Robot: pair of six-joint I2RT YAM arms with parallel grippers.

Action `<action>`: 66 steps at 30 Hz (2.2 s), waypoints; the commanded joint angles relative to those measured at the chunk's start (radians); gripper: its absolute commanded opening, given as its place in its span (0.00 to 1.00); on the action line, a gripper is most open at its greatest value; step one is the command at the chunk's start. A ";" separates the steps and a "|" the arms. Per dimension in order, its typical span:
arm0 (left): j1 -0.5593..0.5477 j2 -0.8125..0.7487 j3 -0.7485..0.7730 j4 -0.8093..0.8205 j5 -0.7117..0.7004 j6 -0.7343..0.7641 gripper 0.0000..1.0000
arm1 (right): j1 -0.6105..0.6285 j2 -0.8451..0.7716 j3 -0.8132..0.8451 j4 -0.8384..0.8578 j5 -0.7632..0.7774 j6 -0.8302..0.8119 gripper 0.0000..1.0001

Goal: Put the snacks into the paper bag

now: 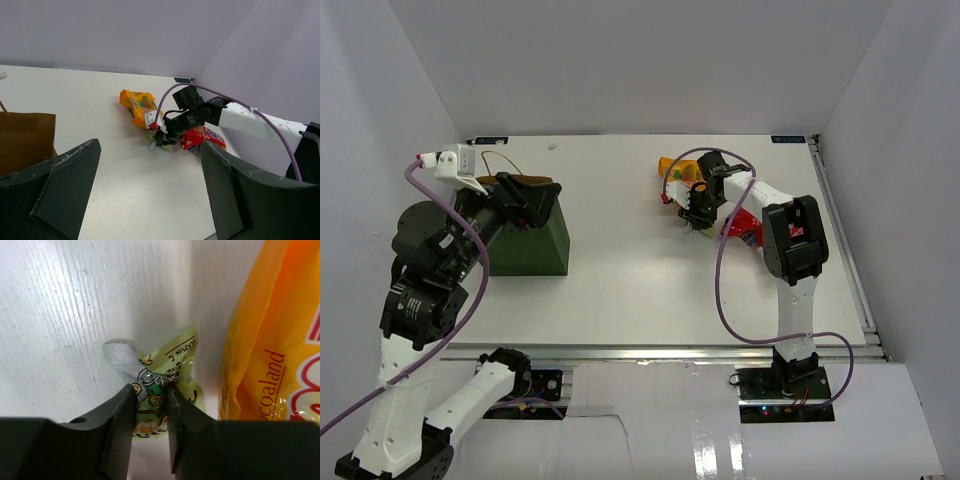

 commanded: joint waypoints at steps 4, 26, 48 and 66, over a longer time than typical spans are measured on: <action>0.004 -0.030 -0.008 0.105 0.033 -0.053 0.91 | 0.002 -0.087 -0.038 -0.067 -0.159 0.018 0.20; 0.004 -0.156 -0.108 0.341 0.162 -0.144 0.91 | 0.533 0.016 0.639 0.870 -0.314 1.333 0.08; 0.004 -0.197 -0.154 0.326 0.173 -0.159 0.92 | 0.553 -0.010 0.544 0.881 -0.173 1.178 0.58; 0.004 -0.124 -0.258 0.351 0.277 -0.161 0.92 | 0.115 -0.708 -0.405 0.356 0.383 0.535 0.90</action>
